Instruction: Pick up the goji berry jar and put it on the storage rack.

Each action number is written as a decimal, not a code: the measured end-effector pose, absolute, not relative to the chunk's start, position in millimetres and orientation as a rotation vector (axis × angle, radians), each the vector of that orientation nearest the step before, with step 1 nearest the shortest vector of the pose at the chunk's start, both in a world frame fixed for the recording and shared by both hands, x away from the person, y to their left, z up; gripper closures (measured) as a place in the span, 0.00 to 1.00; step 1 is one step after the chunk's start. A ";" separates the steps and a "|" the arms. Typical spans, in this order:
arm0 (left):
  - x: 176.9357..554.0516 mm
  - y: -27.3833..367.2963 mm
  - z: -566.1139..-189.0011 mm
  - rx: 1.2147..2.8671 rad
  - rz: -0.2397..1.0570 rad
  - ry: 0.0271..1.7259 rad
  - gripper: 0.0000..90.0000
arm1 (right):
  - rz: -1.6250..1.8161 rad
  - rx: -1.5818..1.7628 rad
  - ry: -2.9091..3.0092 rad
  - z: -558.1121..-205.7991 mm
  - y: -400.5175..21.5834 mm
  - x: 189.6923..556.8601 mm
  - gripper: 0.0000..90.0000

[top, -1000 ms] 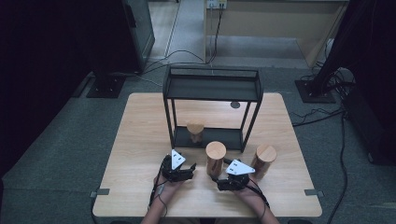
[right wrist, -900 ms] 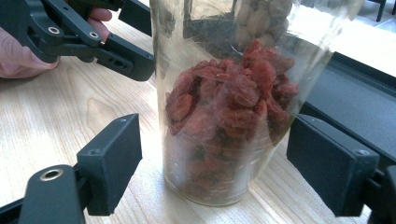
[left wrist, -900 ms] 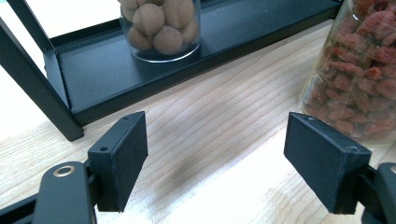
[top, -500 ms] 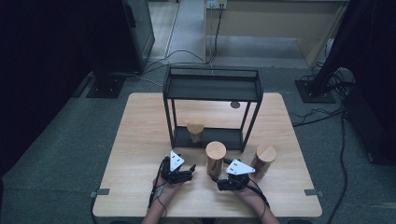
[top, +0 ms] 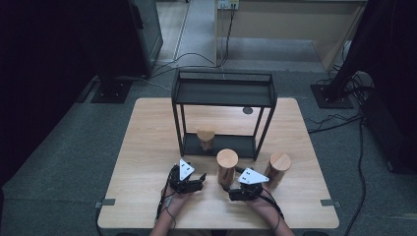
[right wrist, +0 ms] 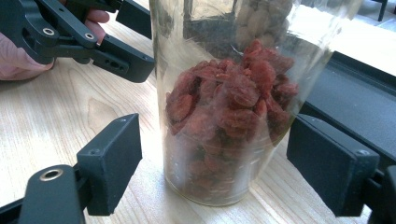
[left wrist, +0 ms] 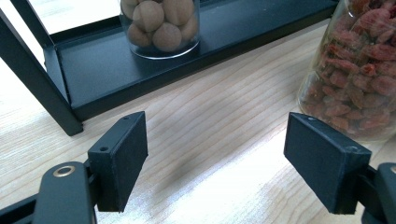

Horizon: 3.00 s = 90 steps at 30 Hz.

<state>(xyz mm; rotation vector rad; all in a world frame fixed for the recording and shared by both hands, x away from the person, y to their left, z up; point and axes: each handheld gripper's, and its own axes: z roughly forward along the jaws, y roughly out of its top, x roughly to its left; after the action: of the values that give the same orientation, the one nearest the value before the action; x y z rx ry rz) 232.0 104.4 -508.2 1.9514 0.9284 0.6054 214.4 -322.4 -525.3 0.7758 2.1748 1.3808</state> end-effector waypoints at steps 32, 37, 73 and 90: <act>230.7 101.0 -507.5 1.965 0.623 0.925 0.24 | 1.444 0.802 2.119 -531.8 -322.7 222.6 0.20; 230.5 100.8 -507.6 1.965 0.625 0.925 0.24 | 1.474 0.796 2.110 -534.2 -322.4 224.6 0.20; 229.9 99.6 -507.5 1.966 0.630 0.928 0.24 | 1.498 0.791 2.094 -525.7 -316.1 231.2 0.21; 230.6 100.1 -507.5 1.963 0.625 0.934 0.24 | 1.528 0.795 2.064 -518.6 -317.4 228.7 0.21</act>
<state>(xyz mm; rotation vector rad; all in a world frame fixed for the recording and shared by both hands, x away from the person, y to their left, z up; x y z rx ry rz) 230.6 100.1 -507.5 1.9628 0.9336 0.6255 228.7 -317.4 -518.6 0.7947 2.0635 1.5276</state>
